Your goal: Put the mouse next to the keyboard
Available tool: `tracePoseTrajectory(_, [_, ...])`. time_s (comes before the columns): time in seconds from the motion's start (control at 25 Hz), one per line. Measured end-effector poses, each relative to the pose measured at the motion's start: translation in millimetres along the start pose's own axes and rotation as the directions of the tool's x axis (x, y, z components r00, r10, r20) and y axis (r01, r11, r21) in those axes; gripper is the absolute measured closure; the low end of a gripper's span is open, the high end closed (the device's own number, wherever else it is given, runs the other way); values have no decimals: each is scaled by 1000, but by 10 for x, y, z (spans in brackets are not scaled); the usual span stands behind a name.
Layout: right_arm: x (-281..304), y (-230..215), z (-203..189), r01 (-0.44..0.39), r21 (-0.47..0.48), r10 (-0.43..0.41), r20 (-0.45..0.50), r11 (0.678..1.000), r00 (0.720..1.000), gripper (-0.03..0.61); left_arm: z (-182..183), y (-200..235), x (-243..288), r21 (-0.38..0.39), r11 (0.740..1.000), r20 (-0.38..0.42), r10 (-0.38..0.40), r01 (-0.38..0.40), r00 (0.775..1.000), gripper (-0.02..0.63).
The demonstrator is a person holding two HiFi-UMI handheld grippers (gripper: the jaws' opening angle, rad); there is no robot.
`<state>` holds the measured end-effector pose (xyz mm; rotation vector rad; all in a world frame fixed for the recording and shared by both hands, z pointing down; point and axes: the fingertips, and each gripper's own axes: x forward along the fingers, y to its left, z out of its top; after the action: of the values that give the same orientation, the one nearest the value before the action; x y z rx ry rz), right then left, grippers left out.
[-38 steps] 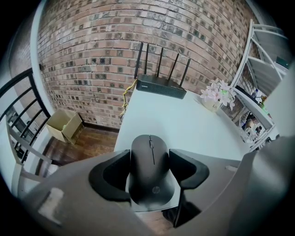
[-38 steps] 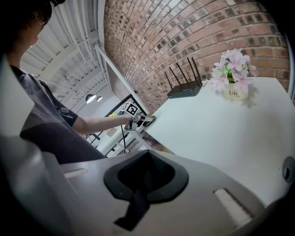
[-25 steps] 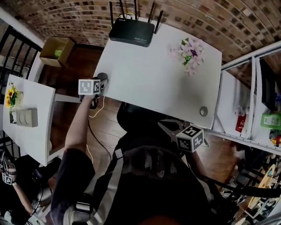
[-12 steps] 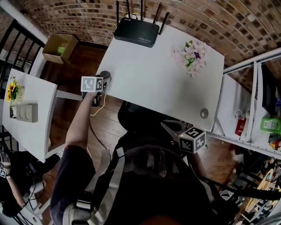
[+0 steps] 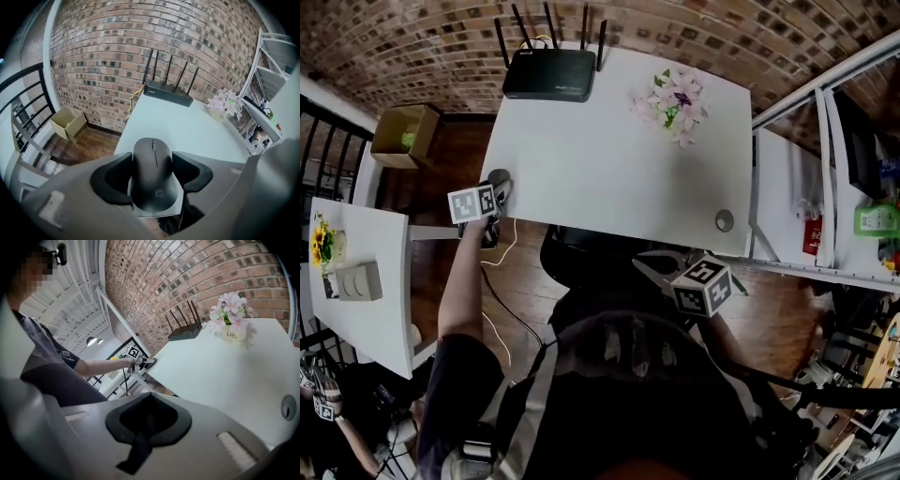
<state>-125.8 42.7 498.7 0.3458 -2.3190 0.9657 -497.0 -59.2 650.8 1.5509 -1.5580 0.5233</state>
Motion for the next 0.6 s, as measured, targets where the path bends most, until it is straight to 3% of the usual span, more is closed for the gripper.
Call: tracePoseTrajectory(0.6, [-225,-167,-134,10,27,-11,42,1000,999,574,13,-265,105,3,1000,20,17,-17,1000,339])
